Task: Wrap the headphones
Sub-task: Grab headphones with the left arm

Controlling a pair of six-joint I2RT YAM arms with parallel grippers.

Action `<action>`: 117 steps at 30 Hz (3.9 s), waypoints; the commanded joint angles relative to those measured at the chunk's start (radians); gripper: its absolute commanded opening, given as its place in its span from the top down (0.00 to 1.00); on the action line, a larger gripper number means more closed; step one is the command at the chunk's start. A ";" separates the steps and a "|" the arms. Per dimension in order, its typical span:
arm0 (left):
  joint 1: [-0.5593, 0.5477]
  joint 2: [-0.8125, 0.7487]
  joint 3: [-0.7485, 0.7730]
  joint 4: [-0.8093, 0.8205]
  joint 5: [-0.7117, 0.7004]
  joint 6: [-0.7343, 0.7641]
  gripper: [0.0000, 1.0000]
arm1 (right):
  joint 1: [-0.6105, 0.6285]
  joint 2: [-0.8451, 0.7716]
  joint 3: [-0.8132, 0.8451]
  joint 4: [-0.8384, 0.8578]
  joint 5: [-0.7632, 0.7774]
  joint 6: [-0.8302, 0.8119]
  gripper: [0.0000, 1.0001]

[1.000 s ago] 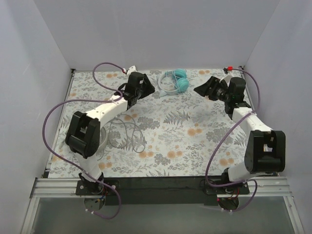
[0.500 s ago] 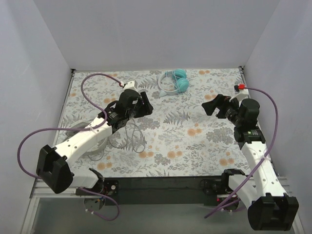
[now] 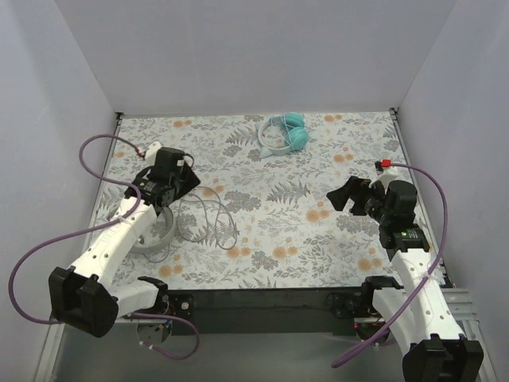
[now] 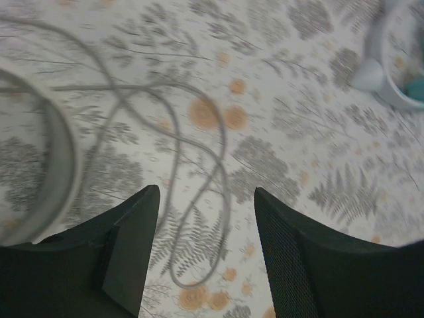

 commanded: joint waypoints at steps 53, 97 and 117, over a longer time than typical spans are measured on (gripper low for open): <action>-0.089 0.535 0.148 -0.138 0.022 0.216 0.61 | 0.028 0.018 -0.162 0.221 -0.083 0.040 0.02; -0.222 0.238 0.477 0.195 0.665 0.007 1.00 | 0.049 -0.012 -0.143 0.264 -0.129 0.046 0.02; -0.081 0.040 -0.499 1.440 0.940 -0.425 0.99 | 0.438 0.093 -0.199 0.535 0.136 0.181 0.03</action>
